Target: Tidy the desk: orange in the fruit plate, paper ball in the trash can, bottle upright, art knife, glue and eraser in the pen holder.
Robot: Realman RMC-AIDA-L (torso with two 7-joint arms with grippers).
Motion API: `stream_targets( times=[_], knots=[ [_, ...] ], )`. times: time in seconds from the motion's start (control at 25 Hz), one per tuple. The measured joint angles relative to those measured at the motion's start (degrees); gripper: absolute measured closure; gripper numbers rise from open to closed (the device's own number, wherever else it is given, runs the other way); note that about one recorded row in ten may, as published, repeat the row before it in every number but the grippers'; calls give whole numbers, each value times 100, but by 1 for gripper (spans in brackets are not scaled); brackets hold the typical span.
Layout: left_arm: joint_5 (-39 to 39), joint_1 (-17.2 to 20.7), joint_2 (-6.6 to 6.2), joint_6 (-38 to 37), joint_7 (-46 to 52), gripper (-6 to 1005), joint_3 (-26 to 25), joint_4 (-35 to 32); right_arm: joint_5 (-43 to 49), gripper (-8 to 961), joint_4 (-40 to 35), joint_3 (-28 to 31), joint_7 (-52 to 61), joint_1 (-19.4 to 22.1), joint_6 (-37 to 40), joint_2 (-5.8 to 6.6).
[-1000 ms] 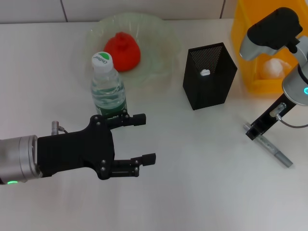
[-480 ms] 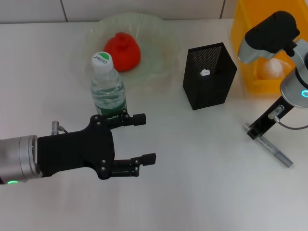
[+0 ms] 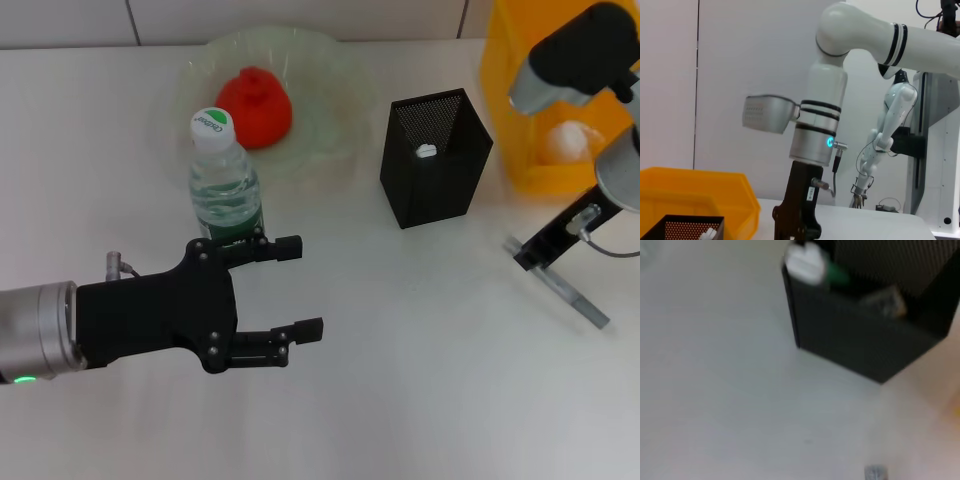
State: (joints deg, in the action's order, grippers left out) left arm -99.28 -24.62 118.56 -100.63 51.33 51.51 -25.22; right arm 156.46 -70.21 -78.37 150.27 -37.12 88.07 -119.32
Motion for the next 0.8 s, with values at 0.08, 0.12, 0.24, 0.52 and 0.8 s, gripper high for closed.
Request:
stream_targets(
  times=[0.08, 0.12, 0.24, 0.52, 0.8],
  knots=[
    [5, 4, 0, -22, 0, 171, -6, 0, -306, 808, -596, 141, -150, 243, 174, 15],
    [6, 7, 0, -27, 0, 171, -10, 0, -519, 813, -908, 305, -275, 357, 269, 16],
    [9, 9, 0, -28, 0, 171, -13, 0, -1966, 820, -1709, 1471, -1157, 811, 469, 1],
    [21, -10, 6, -26, 0, 171, -1, 0, -5135, 825, -390, 2812, -3603, 1266, -232, 17],
    [23, -15, 10, 3, -31, 170, -6, 48, -6723, 827, 1785, 2886, -6342, 1138, -1223, 10]
  ],
)
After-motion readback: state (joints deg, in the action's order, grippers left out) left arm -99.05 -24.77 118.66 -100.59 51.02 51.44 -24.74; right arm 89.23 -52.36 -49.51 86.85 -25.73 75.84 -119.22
